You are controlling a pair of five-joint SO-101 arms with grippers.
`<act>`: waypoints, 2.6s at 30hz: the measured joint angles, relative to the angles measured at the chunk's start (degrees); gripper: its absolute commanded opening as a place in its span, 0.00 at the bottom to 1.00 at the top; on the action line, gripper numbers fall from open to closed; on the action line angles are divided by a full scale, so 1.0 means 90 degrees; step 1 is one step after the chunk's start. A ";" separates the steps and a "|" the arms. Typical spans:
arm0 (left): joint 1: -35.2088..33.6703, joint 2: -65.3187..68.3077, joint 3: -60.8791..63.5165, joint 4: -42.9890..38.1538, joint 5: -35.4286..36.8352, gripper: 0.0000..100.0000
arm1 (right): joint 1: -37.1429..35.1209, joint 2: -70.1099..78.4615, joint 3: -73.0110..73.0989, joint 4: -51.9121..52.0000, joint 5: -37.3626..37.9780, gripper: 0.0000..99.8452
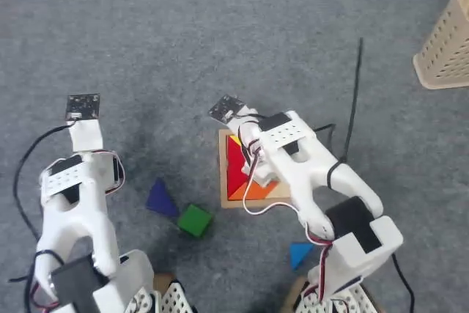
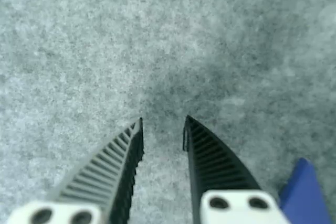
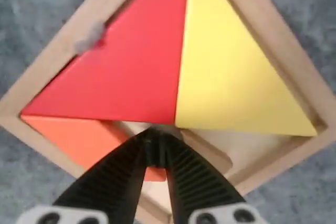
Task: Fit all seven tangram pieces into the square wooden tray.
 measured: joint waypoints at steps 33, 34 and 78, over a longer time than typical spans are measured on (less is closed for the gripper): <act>0.0000 0.0000 0.0000 0.0000 0.0000 0.12 | 0.0586 -0.0518 0.0488 -0.0371 -0.1270 0.16; 0.0000 0.0000 0.0000 0.0000 0.0000 0.12 | 0.0586 -0.0518 0.0488 -0.0371 -0.1182 0.16; 0.0000 0.0000 0.0000 -0.0078 0.0000 0.12 | -0.0127 -0.0381 -0.1026 0.1084 0.1592 0.20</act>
